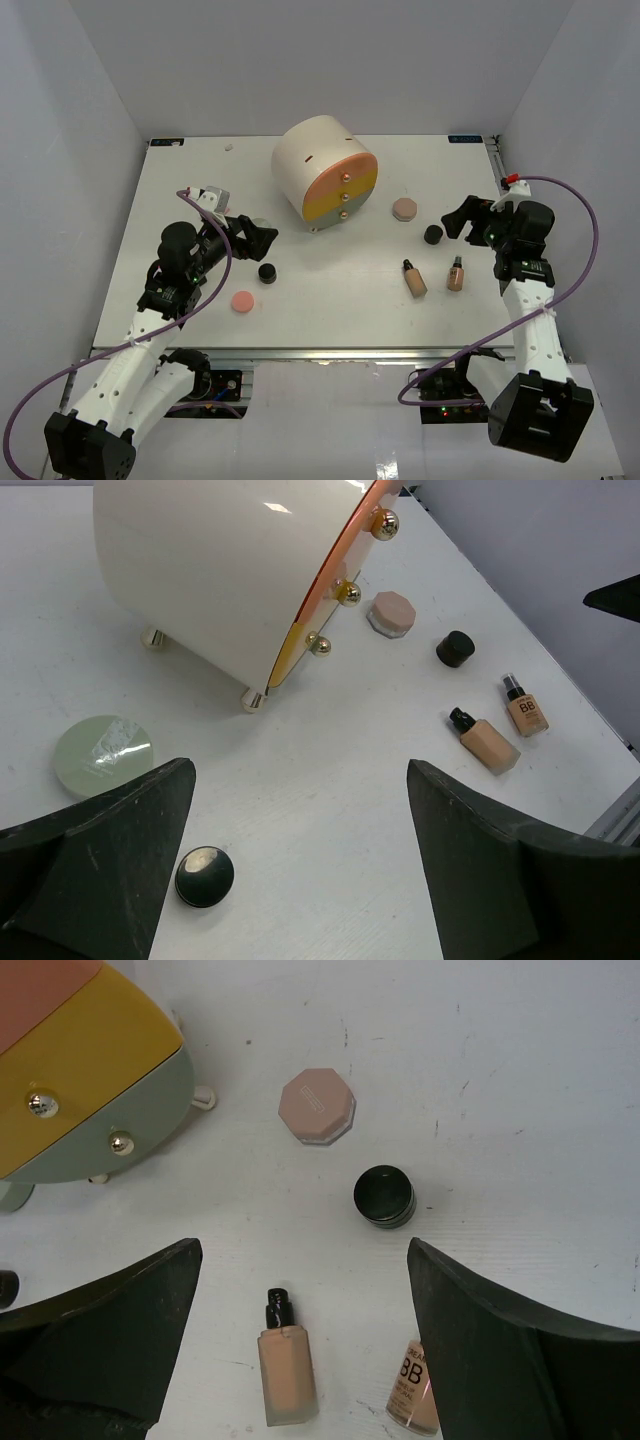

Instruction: Organize the makeup

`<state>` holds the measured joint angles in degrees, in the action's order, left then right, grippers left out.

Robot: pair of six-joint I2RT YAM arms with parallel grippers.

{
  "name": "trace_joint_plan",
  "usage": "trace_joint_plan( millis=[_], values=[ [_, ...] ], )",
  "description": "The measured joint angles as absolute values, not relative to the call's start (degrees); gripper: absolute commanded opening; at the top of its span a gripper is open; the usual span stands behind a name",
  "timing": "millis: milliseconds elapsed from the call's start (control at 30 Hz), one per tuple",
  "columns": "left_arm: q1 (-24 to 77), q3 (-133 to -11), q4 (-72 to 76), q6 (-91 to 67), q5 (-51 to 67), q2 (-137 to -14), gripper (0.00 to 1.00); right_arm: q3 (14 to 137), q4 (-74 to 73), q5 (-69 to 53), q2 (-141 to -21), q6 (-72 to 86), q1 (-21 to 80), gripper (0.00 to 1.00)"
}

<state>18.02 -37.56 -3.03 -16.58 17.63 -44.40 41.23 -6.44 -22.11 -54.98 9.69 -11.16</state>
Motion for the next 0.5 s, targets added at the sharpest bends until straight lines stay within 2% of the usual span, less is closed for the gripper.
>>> trace_joint_plan(
  millis=[300,500],
  values=[
    [18.0,-37.6,-3.0,-16.6,17.6,-44.4,0.98,40.2,-4.9,-27.8,-52.0,8.2,-12.2,0.9],
    [18.0,-37.6,-3.1,-16.6,17.6,-44.5,0.98,35.7,-3.6,-42.2,-50.2,-2.2,-12.1,0.9]
  ],
)
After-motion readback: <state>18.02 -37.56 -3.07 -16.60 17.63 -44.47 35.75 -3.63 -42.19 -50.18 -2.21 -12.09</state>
